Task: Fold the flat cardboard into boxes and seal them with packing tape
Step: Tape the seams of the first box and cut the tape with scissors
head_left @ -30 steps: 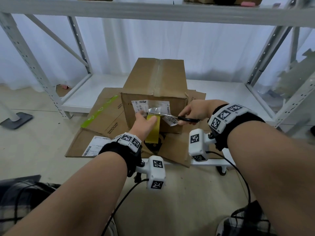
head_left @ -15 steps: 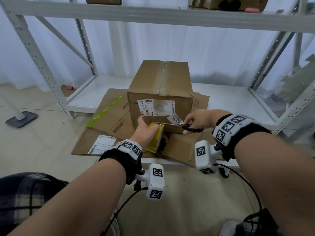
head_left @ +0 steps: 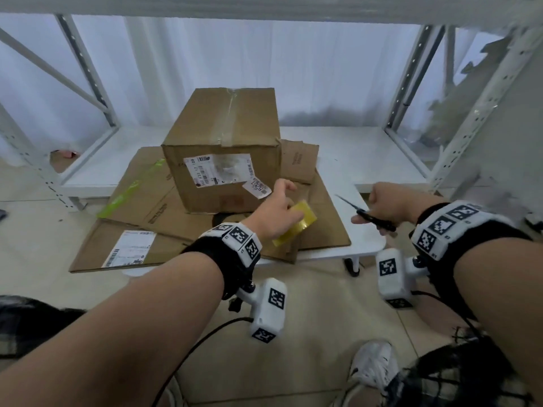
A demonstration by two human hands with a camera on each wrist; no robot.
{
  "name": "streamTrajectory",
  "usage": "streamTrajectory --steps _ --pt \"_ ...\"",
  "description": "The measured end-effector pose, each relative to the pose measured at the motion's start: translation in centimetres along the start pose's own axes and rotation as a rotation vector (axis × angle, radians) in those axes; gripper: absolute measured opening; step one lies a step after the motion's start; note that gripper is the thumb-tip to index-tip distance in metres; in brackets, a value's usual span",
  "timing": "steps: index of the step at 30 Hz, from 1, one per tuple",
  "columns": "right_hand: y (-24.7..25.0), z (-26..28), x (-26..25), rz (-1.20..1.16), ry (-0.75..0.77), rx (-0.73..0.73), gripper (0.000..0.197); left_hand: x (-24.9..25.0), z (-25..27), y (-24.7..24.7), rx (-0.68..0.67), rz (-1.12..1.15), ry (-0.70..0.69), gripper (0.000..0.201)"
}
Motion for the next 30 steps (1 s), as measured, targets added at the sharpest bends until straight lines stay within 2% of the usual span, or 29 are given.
streamTrajectory --steps 3,8,12,16,18,20,22,26,28,30 --pt "-0.7 -0.7 1.0 0.027 -0.080 0.167 0.045 1.2 -2.5 -2.6 -0.082 -0.267 -0.148 0.054" --pt "-3.8 -3.9 2.0 0.032 -0.078 0.231 0.036 0.2 -6.8 -5.5 -0.101 -0.904 -0.317 0.046" --pt "-5.8 -6.3 2.8 0.083 -0.072 0.216 0.040 -0.5 -8.8 -6.1 -0.167 -1.063 -0.366 0.045" --pt "-7.1 -7.0 2.3 0.240 -0.081 0.078 0.019 -1.7 -9.6 -6.9 -0.270 -1.173 -0.353 0.039" --pt "-7.2 -7.0 1.8 0.269 -0.050 0.100 0.016 -2.1 -9.6 -6.7 -0.276 -1.154 -0.342 0.038" --pt "-6.6 -6.8 1.1 0.221 -0.020 0.204 0.019 -2.1 -9.3 -6.1 -0.242 -1.036 -0.315 0.042" --pt "-5.8 -6.4 -0.4 0.061 0.057 0.311 0.029 -1.7 -8.6 -4.9 -0.176 -0.934 -0.327 0.042" --pt "-3.8 -4.0 -6.3 -0.205 0.319 0.517 0.031 -0.3 -5.9 -0.3 -0.006 -0.944 -0.482 0.031" --pt "-2.9 -2.6 -10.1 -0.288 0.417 0.615 0.032 0.2 -3.7 3.5 0.158 -0.959 -0.510 0.032" --pt "-2.2 -1.7 -13.4 -0.322 0.473 0.614 0.035 0.2 -2.0 7.3 0.327 -0.932 -0.414 0.035"
Point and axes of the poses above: each hand's wrist, its own z-axis away from the middle knuckle, its own y-axis out of the back of the hand, x = y × z, the point moved 2 cm from there along -z, towards the middle knuckle, and after that the axes turned 5 degrees about -y, right-handed, at the moved point
